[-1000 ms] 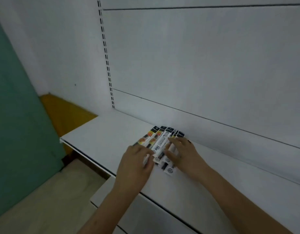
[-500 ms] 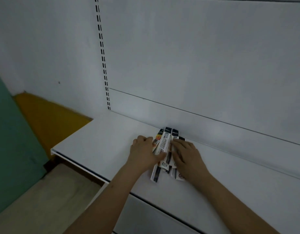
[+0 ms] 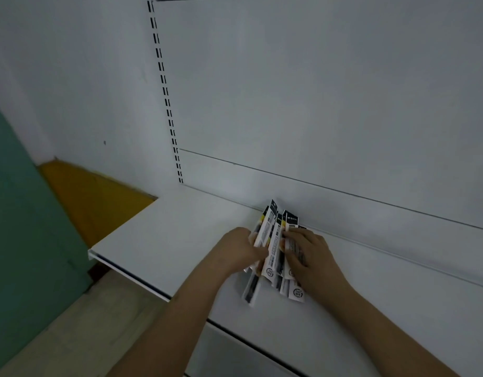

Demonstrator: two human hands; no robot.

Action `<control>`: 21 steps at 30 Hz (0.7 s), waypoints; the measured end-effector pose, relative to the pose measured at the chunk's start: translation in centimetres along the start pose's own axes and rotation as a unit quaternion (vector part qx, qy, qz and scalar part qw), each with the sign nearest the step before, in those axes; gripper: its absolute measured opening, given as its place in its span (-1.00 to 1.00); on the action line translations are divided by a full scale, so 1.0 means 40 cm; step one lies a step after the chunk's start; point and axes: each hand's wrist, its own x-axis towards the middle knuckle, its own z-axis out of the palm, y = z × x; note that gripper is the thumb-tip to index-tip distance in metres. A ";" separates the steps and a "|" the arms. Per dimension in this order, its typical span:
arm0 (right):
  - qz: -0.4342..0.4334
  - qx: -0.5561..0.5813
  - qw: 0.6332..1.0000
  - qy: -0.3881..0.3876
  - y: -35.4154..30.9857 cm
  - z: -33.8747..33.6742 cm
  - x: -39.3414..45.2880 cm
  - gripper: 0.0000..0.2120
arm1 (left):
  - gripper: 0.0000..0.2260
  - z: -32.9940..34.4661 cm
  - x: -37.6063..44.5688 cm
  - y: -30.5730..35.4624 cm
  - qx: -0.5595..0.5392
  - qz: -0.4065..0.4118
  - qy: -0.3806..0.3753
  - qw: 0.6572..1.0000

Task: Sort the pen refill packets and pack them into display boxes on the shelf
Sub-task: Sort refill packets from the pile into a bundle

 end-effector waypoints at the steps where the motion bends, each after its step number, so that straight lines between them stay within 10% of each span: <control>1: -0.002 0.002 1.000 -0.002 0.002 0.000 0.000 -0.63 | -0.87 -0.005 -0.002 -0.008 -0.010 -0.001 0.011 1.000; 13: 0.001 0.159 0.983 0.088 -0.033 -0.052 -0.012 -0.54 | -0.84 0.013 -0.042 0.016 -0.229 0.124 0.135 0.956; 21: 0.004 0.256 0.951 0.175 -0.066 -0.113 -0.022 -0.86 | -0.75 0.108 -0.062 0.038 -0.286 0.168 0.051 0.942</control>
